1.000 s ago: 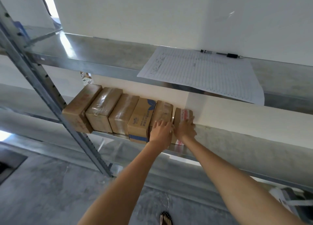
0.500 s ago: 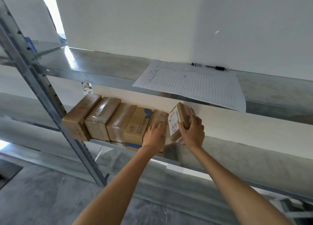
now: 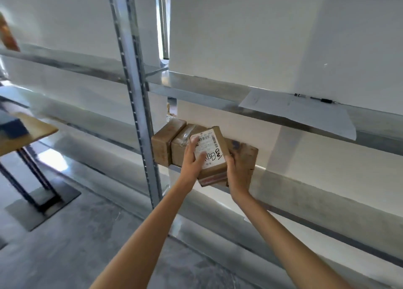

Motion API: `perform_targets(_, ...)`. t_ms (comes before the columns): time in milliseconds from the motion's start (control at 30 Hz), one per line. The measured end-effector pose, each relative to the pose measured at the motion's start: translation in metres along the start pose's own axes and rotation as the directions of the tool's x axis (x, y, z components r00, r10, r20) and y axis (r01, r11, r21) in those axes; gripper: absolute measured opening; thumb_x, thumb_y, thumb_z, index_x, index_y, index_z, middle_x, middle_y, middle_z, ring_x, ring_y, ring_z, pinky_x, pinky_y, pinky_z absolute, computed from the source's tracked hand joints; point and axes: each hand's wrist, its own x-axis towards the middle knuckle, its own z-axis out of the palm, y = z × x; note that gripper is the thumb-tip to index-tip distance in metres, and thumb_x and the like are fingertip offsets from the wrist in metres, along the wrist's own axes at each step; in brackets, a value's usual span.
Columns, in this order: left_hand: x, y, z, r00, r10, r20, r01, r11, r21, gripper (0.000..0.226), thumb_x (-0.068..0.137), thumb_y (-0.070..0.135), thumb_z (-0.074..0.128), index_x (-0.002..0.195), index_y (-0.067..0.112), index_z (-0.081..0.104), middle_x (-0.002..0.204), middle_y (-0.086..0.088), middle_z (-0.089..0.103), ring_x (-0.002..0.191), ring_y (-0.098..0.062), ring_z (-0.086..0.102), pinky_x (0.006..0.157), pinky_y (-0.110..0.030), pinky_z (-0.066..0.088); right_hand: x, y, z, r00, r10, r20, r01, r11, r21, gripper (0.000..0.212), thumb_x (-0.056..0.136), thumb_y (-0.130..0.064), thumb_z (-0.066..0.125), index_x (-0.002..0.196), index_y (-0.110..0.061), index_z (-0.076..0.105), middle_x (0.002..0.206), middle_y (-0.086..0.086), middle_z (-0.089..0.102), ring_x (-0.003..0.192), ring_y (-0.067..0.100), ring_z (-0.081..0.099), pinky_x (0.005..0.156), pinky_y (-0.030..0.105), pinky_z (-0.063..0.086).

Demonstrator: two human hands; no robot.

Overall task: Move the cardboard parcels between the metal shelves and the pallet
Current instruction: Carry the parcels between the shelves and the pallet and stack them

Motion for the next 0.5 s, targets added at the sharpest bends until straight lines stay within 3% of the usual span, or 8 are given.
perform_targets(100,-0.028,0.008,-0.047,0.991,0.033,-0.131,-0.036,0.999,-0.017,0.043,0.089,0.032,0.056,0.128,0.046,0.045,0.139,-0.013,0.042,0.109,-0.029,0.063,0.079,-0.043,0.058,-0.015,-0.025,0.032,0.98,-0.088,0.177,0.091,0.996,-0.009,0.025,0.096,-0.016,0.043,0.114,-0.032,0.051,0.108,0.001,0.061,0.095,0.016,0.065,0.074,0.028,0.058)
perform_targets(200,-0.059,0.022,-0.088,0.954,0.135,-0.269,-0.132,0.991,0.029,0.041,0.092,0.026,0.055,0.129,0.038,0.042,0.141,-0.006,0.032,0.113,-0.027,0.059,0.079,-0.04,0.059,-0.022,-0.045,0.062,0.93,-0.12,0.347,0.134,0.991,-0.016,0.028,0.092,-0.023,0.047,0.119,-0.028,0.052,0.105,-0.002,0.065,0.088,0.016,0.068,0.072,0.038,0.059)
perform_targets(267,-0.075,0.032,-0.114,0.917,0.173,-0.359,-0.159,0.985,0.067,0.04,0.097,0.018,0.051,0.132,0.034,0.04,0.139,-0.001,0.028,0.112,-0.02,0.057,0.074,-0.027,0.058,-0.034,-0.062,0.081,0.9,-0.16,0.405,0.185,0.983,-0.021,0.027,0.093,-0.026,0.049,0.12,-0.027,0.051,0.104,-0.001,0.067,0.084,0.009,0.068,0.068,0.031,0.058)
perform_targets(333,-0.089,0.04,-0.139,0.889,0.202,-0.412,-0.168,0.979,0.118,0.042,0.097,0.019,0.052,0.135,0.034,0.04,0.14,0.0,0.026,0.107,-0.011,0.056,0.072,-0.02,0.057,-0.052,-0.078,0.101,0.874,-0.227,0.429,0.206,0.974,0.097,0.027,0.096,-0.013,0.046,0.121,-0.022,0.048,0.105,0.004,0.065,0.082,0.0,0.066,0.063,0.017,0.054)
perform_targets(400,-0.101,0.05,-0.163,0.857,0.214,-0.469,-0.151,0.974,0.169,0.045,0.097,0.021,0.053,0.139,0.032,0.04,0.14,-0.001,0.027,0.105,-0.008,0.056,0.072,-0.018,0.056,-0.067,-0.092,0.124,0.841,-0.319,0.437,0.263,0.947,0.184,0.034,0.094,-0.013,0.045,0.128,-0.02,0.046,0.117,0.011,0.059,0.096,0.01,0.066,0.068,0.021,0.056)
perform_targets(500,-0.118,0.056,-0.197,0.791,0.251,-0.558,-0.157,0.965,0.212,0.044,0.098,0.025,0.051,0.14,0.036,0.041,0.14,-0.003,0.026,0.111,-0.015,0.054,0.077,-0.022,0.057,-0.085,-0.108,0.153,0.729,-0.461,0.505,0.411,0.886,0.214,0.053,0.088,-0.027,0.042,0.14,-0.027,0.035,0.139,0.01,0.044,0.123,0.022,0.051,0.091,0.039,0.053)
